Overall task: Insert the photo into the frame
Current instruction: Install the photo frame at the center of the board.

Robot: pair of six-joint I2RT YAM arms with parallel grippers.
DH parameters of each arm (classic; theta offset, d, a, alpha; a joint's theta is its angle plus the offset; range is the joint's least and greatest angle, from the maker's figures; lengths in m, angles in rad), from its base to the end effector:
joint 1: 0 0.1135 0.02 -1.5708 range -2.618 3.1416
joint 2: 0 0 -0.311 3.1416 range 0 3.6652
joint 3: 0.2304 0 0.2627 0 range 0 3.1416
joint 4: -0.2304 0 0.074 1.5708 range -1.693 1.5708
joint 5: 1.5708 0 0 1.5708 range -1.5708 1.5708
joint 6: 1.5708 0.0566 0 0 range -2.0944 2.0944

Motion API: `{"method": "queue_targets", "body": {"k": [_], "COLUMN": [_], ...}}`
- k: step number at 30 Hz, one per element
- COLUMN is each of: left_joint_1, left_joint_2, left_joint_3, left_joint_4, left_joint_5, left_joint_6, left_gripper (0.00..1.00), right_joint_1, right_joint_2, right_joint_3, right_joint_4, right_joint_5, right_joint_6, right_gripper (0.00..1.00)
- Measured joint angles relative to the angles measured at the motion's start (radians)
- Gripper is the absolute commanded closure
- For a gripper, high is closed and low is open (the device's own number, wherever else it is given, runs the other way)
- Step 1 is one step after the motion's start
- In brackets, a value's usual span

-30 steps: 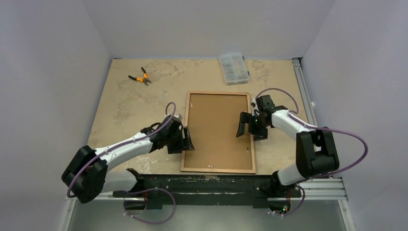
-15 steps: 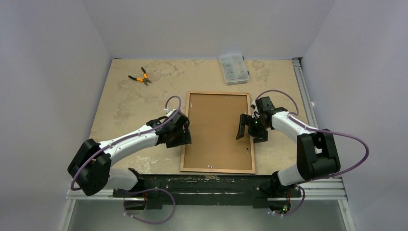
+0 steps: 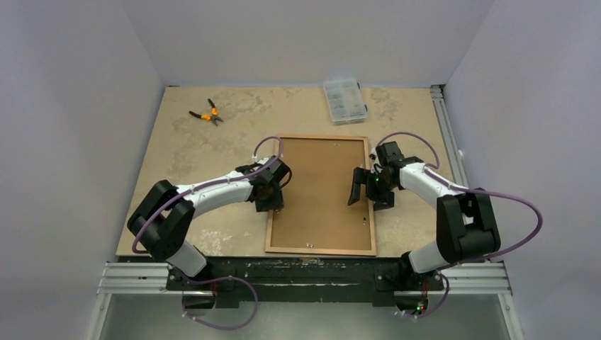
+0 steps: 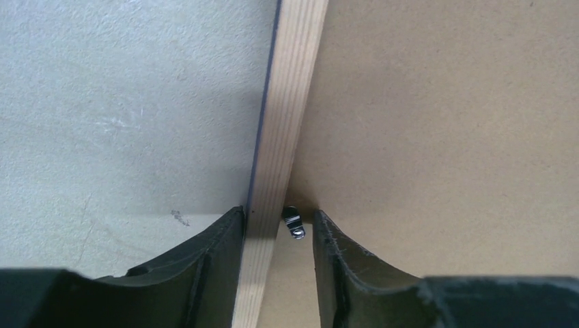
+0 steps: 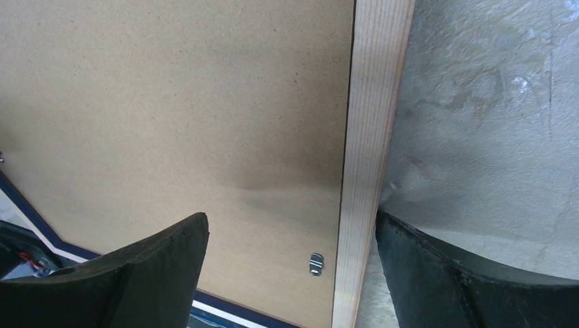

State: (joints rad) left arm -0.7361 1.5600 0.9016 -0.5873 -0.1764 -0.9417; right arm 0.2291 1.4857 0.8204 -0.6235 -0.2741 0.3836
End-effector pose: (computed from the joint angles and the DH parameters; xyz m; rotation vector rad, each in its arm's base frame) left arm 0.2268 -0.1921 0.1925 -0.3264 2.7704 -0.1755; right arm 0.2571 0.0757 0.1893 0.1680 2.9087 0.5077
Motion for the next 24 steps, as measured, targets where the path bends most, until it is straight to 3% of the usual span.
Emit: {"method": "queue_targets", "body": {"k": [8, 10, 13, 16, 20, 24], "left_joint_1": [0.004, 0.005, 0.005, 0.005, 0.003, 0.021], "left_joint_2": [0.009, 0.007, 0.003, -0.005, -0.057, -0.178], "left_joint_3": [0.011, 0.011, 0.009, 0.003, -0.001, -0.020], "left_joint_4": [-0.013, -0.012, -0.010, -0.006, -0.013, -0.006], "left_joint_5": [-0.005, -0.006, -0.008, -0.010, -0.005, 0.010], "left_joint_6": [0.003, 0.005, 0.006, 0.006, 0.010, 0.008], "left_gripper": [0.94, 0.98, 0.83, 0.59, 0.34, 0.23], "right_joint_1": [0.000, 0.000, 0.000, 0.005, 0.032, 0.097], "right_joint_2": [0.014, 0.015, 0.027, 0.042, 0.057, 0.090], "right_joint_3": [0.013, 0.016, 0.024, 0.036, 0.052, 0.087], "right_joint_4": [-0.012, -0.014, -0.021, -0.035, -0.047, -0.057], "right_joint_5": [0.001, 0.001, 0.001, 0.002, 0.018, 0.034], "right_joint_6": [-0.006, -0.009, -0.014, -0.020, -0.025, -0.020], "right_gripper": [0.10, 0.10, 0.12, 0.13, 0.14, 0.14]}}
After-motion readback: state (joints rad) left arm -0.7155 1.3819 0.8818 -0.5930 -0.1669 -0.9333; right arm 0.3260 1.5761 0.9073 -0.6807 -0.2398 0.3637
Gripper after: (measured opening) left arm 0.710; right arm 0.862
